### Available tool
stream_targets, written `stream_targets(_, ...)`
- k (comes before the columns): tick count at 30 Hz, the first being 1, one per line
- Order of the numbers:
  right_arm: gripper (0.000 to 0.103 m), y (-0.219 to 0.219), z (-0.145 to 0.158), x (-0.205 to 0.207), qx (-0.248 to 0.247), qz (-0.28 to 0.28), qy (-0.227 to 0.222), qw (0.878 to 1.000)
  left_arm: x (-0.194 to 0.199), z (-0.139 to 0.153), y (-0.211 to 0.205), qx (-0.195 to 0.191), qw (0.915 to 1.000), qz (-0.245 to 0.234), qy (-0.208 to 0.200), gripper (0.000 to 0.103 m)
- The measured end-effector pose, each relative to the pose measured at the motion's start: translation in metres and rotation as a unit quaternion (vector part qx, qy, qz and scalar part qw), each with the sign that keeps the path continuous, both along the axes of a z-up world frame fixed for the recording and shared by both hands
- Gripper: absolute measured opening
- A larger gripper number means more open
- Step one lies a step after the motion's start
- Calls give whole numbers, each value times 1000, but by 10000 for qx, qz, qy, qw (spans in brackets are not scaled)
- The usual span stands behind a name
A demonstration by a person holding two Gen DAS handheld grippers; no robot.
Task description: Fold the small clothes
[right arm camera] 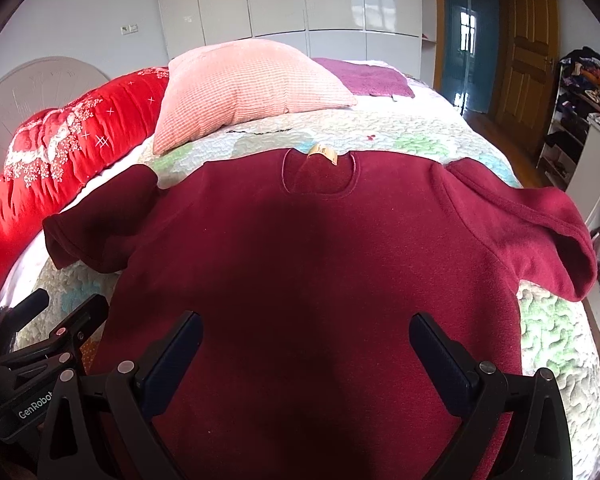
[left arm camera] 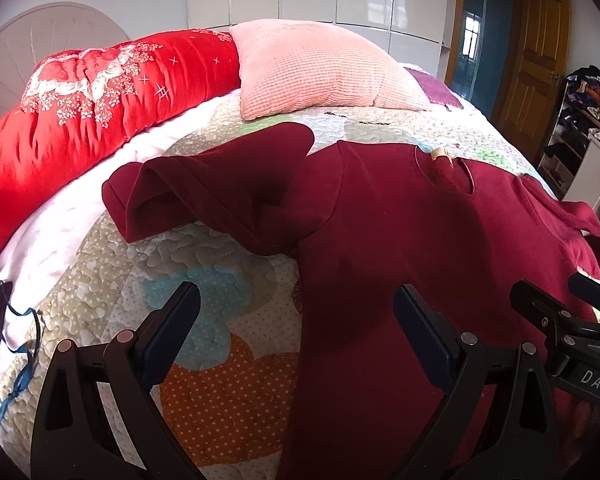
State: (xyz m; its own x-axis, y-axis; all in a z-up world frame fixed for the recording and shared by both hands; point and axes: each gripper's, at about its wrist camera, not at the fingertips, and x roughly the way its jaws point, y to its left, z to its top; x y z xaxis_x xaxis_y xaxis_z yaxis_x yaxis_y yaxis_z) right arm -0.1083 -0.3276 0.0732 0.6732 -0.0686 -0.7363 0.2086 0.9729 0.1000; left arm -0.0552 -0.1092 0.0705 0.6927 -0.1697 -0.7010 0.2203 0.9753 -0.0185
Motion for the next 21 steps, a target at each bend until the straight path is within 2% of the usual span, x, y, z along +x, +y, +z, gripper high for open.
stream_targets(21,103,-14,-10,-5,132,-272,223,9993,-3,-6,-11,66,9998,-178,-19,98)
